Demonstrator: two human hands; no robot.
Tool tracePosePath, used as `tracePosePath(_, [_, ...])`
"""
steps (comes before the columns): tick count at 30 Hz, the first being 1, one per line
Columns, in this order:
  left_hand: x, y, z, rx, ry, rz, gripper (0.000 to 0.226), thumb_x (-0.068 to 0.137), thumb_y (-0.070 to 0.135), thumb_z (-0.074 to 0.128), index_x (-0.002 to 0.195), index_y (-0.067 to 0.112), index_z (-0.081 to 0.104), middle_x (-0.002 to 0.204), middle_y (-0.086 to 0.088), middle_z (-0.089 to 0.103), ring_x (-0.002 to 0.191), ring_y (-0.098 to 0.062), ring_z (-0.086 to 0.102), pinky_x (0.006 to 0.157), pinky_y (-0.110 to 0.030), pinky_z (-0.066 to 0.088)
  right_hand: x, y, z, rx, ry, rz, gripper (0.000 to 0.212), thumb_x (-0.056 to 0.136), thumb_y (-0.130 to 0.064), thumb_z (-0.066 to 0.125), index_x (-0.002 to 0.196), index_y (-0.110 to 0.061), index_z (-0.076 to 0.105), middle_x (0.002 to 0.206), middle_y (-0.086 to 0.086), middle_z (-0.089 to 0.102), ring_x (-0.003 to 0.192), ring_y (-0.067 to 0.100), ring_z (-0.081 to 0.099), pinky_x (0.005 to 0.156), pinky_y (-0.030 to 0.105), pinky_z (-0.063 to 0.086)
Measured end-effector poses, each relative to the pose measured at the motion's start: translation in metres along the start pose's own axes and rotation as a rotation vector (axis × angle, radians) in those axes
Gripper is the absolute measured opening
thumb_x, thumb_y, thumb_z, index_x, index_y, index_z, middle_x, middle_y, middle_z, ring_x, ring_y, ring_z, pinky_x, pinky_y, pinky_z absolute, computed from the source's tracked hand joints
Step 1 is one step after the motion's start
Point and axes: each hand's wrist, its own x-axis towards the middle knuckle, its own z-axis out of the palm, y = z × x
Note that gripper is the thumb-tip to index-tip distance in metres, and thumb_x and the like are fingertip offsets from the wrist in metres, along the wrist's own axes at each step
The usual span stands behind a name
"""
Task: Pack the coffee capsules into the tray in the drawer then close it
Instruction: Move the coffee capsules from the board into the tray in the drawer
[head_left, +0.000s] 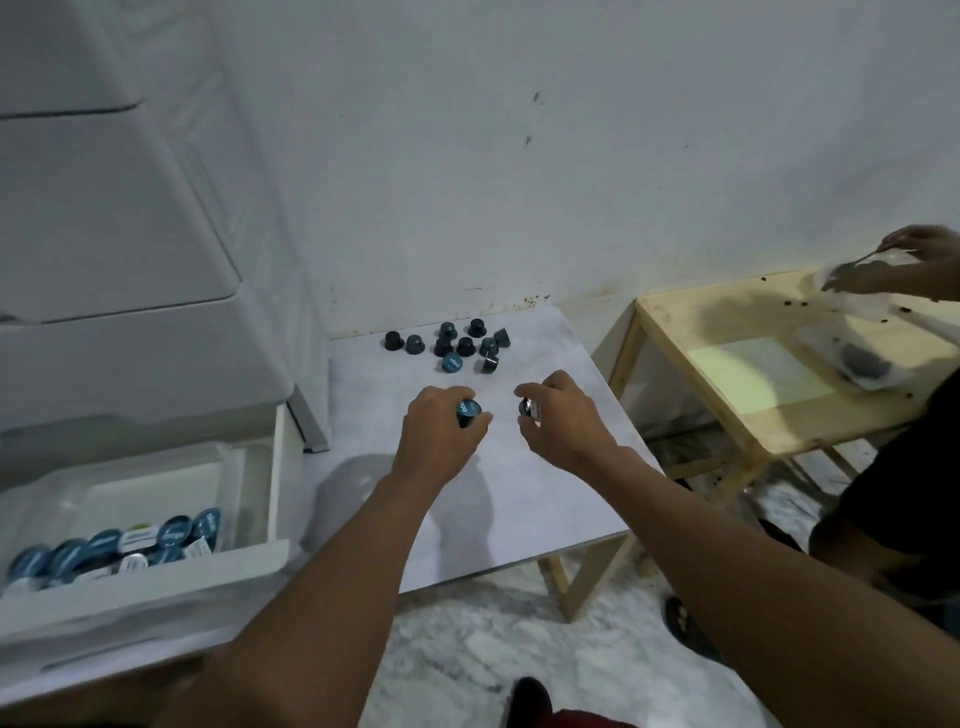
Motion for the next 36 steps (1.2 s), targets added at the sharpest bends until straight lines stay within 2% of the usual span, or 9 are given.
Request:
tracePosePath(4, [-0.037,-0.012,-0.026,-0.081,0.043,-0.01,0.044,0.084,0.03,0.068,0.124,0.015,0.058,0.12,-0.007,0.062,0.108,-0.022,0.057,0.092,-0.027,0.042,-0.033,-0.035,0.004,0.003,0.011,-0.006,0.044,0.092,-0.019,0.055,0.136,-0.015,0.048,0.126,0.011,0.051,0.108,0.029,0.056,0.09,0.031,0.045])
tracePosePath(6, [-0.054,-0.023,-0.036,-0.141,0.047,-0.029,0.053,0.081,0.027,0.072,0.129,0.013,0.054,0.127,-0.006,0.06,0.113,-0.023,0.056,0.101,-0.034,0.045,-0.05,-0.051,0.007,0.007,0.013,-0.001,0.044,0.091,-0.02,0.058,0.133,-0.011,0.047,0.128,0.012,0.052,0.111,0.03,0.054,0.091,0.033,0.045])
tracePosePath(8, [-0.068,-0.032,-0.046,-0.18,0.058,-0.048,0.053,0.078,0.023,0.076,0.126,0.013,0.056,0.123,-0.007,0.061,0.109,-0.022,0.058,0.098,-0.039,0.048,-0.064,-0.066,0.01,0.012,0.015,-0.019,0.041,0.09,-0.023,0.06,0.127,-0.01,0.049,0.125,0.013,0.054,0.108,0.03,0.055,0.088,0.034,0.045])
tracePosePath(11, [-0.089,-0.042,-0.059,-0.202,0.11,-0.061,0.047,0.075,0.018,0.079,0.118,0.016,0.061,0.112,-0.006,0.061,0.098,-0.02,0.06,0.092,-0.037,0.052,-0.078,-0.086,0.014,0.032,0.009,-0.049,0.045,0.089,-0.025,0.061,0.131,-0.014,0.048,0.125,0.013,0.053,0.107,0.032,0.056,0.089,0.035,0.045])
tracePosePath(16, [-0.108,-0.048,-0.08,-0.226,0.186,-0.112,0.049,0.077,0.014,0.077,0.122,0.015,0.059,0.117,-0.005,0.064,0.103,-0.02,0.061,0.094,-0.037,0.051,-0.081,-0.119,0.014,0.084,0.004,-0.143,0.045,0.09,-0.016,0.06,0.134,-0.02,0.047,0.128,0.011,0.05,0.11,0.032,0.054,0.089,0.032,0.046])
tracePosePath(21, [-0.116,-0.054,-0.103,-0.201,0.307,-0.164,0.039,0.077,0.012,0.075,0.113,0.015,0.061,0.104,0.0,0.065,0.091,-0.015,0.06,0.081,-0.023,0.046,-0.072,-0.148,0.016,0.097,-0.016,-0.289,0.043,0.089,-0.02,0.06,0.13,-0.019,0.051,0.119,0.011,0.05,0.104,0.03,0.055,0.084,0.029,0.041])
tracePosePath(28, [-0.143,-0.088,-0.144,-0.105,0.416,-0.201,0.037,0.077,0.015,0.076,0.111,0.012,0.063,0.107,-0.004,0.066,0.094,-0.017,0.059,0.087,-0.031,0.049,-0.068,-0.199,0.035,0.107,-0.049,-0.408,0.042,0.09,-0.02,0.058,0.129,-0.009,0.047,0.122,0.013,0.053,0.108,0.03,0.054,0.086,0.033,0.042])
tracePosePath(32, [-0.149,-0.118,-0.172,-0.11,0.445,-0.206,0.037,0.077,0.016,0.076,0.112,0.014,0.063,0.107,-0.001,0.068,0.093,-0.014,0.062,0.087,-0.027,0.049,-0.063,-0.233,0.053,0.102,-0.066,-0.443,0.034,0.088,-0.019,0.059,0.12,-0.009,0.053,0.114,0.013,0.055,0.101,0.031,0.055,0.082,0.033,0.042])
tracePosePath(36, [-0.146,-0.16,-0.205,-0.074,0.438,-0.251,0.039,0.079,0.018,0.074,0.116,0.014,0.061,0.108,-0.002,0.068,0.089,-0.01,0.059,0.083,-0.02,0.043,-0.05,-0.276,0.081,0.113,-0.071,-0.462,0.033,0.087,-0.016,0.06,0.119,-0.011,0.054,0.12,0.013,0.055,0.107,0.031,0.055,0.086,0.034,0.043])
